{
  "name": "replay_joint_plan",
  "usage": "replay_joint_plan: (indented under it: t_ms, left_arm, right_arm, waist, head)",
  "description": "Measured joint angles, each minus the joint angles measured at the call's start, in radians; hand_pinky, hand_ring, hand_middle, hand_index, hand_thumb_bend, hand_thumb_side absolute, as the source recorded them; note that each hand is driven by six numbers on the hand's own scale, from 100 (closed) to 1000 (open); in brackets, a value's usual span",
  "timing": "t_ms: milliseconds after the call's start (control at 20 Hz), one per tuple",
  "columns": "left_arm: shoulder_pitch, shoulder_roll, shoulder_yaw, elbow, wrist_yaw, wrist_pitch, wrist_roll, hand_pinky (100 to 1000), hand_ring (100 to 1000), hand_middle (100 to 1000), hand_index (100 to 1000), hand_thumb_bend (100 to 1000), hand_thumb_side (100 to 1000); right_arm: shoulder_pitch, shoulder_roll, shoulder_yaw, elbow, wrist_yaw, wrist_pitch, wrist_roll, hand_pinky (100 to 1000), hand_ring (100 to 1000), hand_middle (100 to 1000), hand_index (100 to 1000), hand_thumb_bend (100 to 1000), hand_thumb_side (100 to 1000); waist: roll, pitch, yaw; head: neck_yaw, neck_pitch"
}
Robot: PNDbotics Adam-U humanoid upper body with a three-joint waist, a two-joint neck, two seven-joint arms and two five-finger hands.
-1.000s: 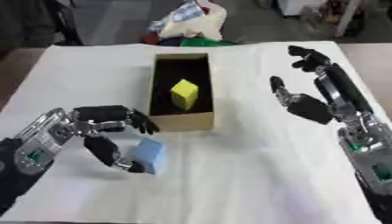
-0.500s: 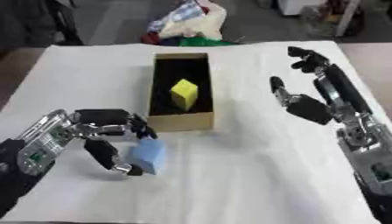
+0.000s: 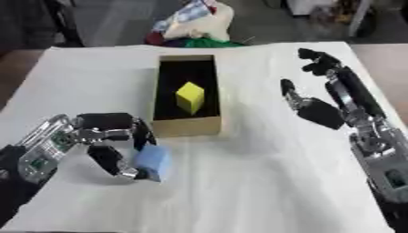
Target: Pick up objects on the table and place them in the box.
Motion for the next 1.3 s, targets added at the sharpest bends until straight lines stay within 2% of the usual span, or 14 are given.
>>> replay_joint_plan:
  t_ms: [150, 350, 600, 800, 1000, 1050, 1100, 1300]
  left_arm:
    - [0.004, 0.000, 0.007, -0.016, 0.004, 0.014, 0.057, 581, 433, 298, 618, 372, 580]
    - [0.009, 0.016, 0.008, -0.063, 0.004, 0.022, 0.123, 575, 426, 293, 609, 356, 573]
    - [-0.007, 0.084, 0.029, -0.154, 0.024, 0.037, 0.145, 581, 431, 300, 605, 369, 577]
    - [-0.064, 0.138, 0.065, -0.188, 0.045, 0.072, 0.160, 583, 437, 305, 590, 378, 582]
    - [-0.147, 0.143, 0.084, -0.132, 0.048, 0.108, 0.182, 595, 449, 315, 601, 391, 595]
    - [-0.168, 0.137, 0.087, -0.108, 0.042, 0.115, 0.186, 597, 453, 320, 605, 371, 600]
    - [-0.189, 0.125, 0.090, -0.083, 0.033, 0.124, 0.188, 598, 455, 322, 606, 402, 599]
    - [-0.266, 0.053, 0.103, 0.023, -0.014, 0.154, 0.195, 602, 459, 326, 609, 417, 607]
  right_arm:
    - [0.000, 0.000, 0.000, 0.002, 0.000, 0.000, 0.000, 818, 809, 870, 966, 193, 685]
    - [0.001, 0.000, 0.000, 0.006, 0.000, 0.000, 0.000, 818, 810, 870, 966, 185, 688]
    - [0.003, 0.000, 0.000, 0.008, 0.000, -0.004, 0.004, 819, 811, 870, 966, 175, 693]
    - [0.005, 0.000, 0.003, 0.012, 0.000, -0.008, 0.008, 819, 812, 869, 966, 172, 696]
    - [0.002, 0.008, 0.017, 0.013, 0.000, -0.018, 0.021, 819, 814, 869, 966, 172, 698]
    - [-0.001, 0.009, 0.021, 0.013, 0.000, -0.021, 0.025, 819, 814, 869, 966, 187, 693]
    - [-0.002, 0.010, 0.026, 0.013, 0.000, -0.023, 0.030, 819, 814, 868, 966, 188, 692]
    - [-0.012, 0.025, 0.045, 0.013, 0.000, -0.033, 0.050, 820, 815, 869, 967, 173, 701]
  waist:
    - [0.000, 0.000, 0.000]
    - [0.001, 0.000, 0.001]
    - [0.006, 0.000, 0.004]
    - [0.006, -0.003, -0.002]
    - [0.006, -0.003, -0.019]
    - [0.006, -0.004, -0.024]
    - [0.006, -0.004, -0.029]
    - [0.006, -0.002, -0.047]
  head:
    - [-0.002, 0.000]
    - [-0.004, -0.001]
    - [-0.004, -0.001]
    - [0.001, -0.001]
    - [0.013, -0.005]
    - [0.016, -0.008]
    - [0.020, -0.009]
    - [0.029, -0.010]
